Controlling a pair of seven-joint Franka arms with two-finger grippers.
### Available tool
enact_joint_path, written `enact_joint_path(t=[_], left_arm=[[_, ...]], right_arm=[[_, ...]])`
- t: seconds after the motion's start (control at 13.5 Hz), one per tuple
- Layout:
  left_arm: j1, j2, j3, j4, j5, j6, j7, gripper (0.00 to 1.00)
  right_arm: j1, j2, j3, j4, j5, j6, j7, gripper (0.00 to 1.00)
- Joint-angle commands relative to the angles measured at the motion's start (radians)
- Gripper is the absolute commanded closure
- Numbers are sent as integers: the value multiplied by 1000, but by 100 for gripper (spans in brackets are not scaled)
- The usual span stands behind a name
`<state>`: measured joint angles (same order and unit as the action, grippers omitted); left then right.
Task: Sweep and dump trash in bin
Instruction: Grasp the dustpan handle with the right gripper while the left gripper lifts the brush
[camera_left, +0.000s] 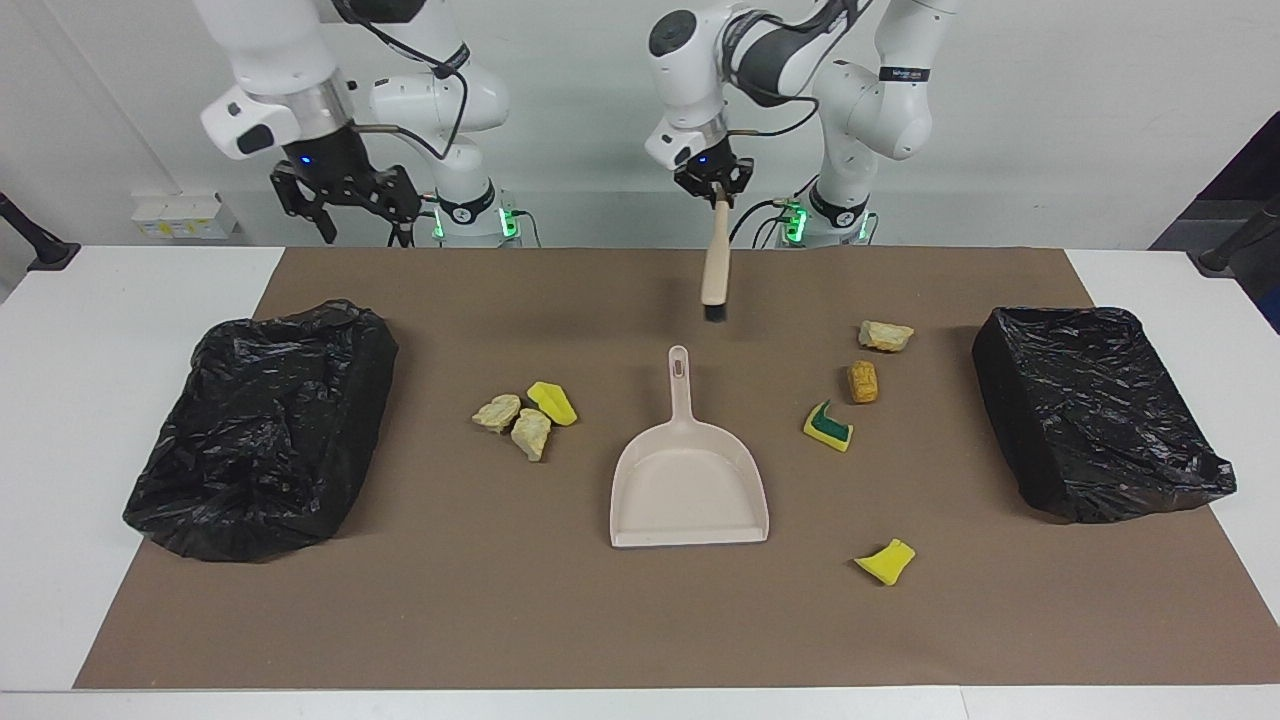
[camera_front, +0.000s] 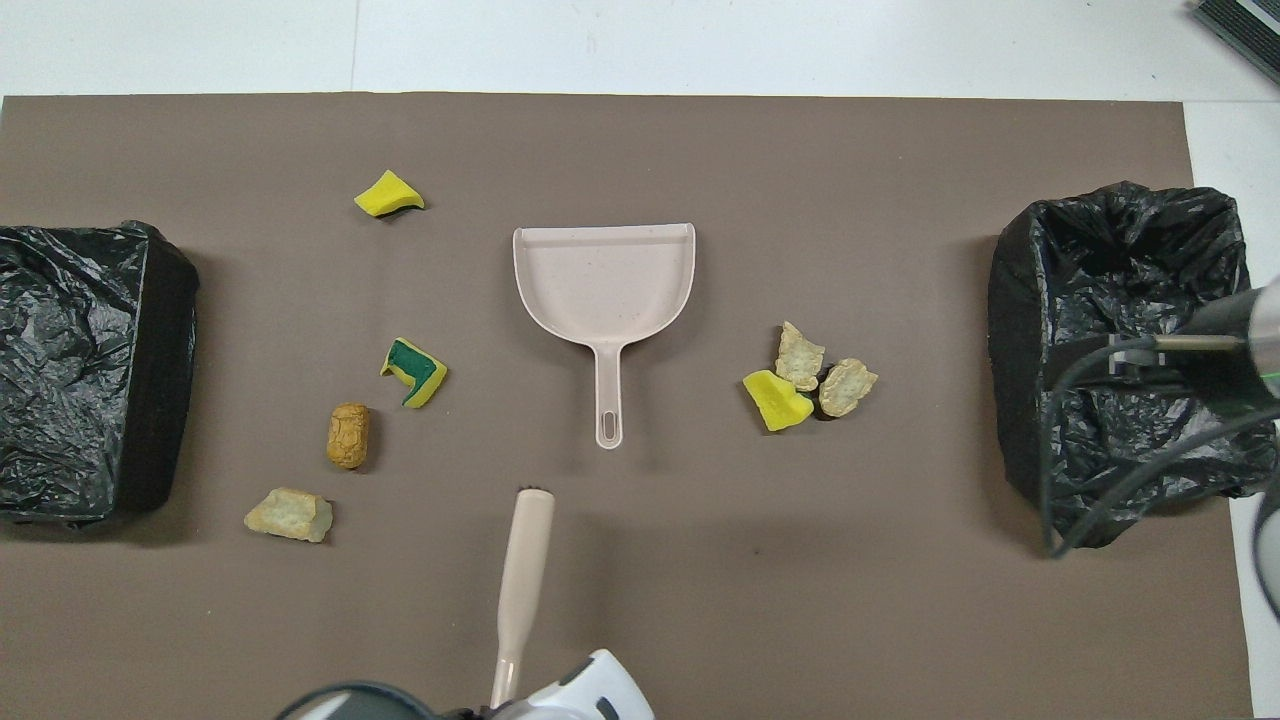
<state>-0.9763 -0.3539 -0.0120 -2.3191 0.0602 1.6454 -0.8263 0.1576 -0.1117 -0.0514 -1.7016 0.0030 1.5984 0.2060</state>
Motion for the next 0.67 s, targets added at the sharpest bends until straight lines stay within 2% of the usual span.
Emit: enact_joint_path(t=[0.0,0.44,0.59], left_arm=[[169,-79,-9,-23,44,-39,24,100],[491,-57,-9,-74,92,48,19,100],[562,-65,-9,-100,92,51,12,100]], right_arm=[[71,52,2,2,14,72,139,0],[301,239,2,7,6,271,324,0],[358,292,2,5,5,325,375,0]])
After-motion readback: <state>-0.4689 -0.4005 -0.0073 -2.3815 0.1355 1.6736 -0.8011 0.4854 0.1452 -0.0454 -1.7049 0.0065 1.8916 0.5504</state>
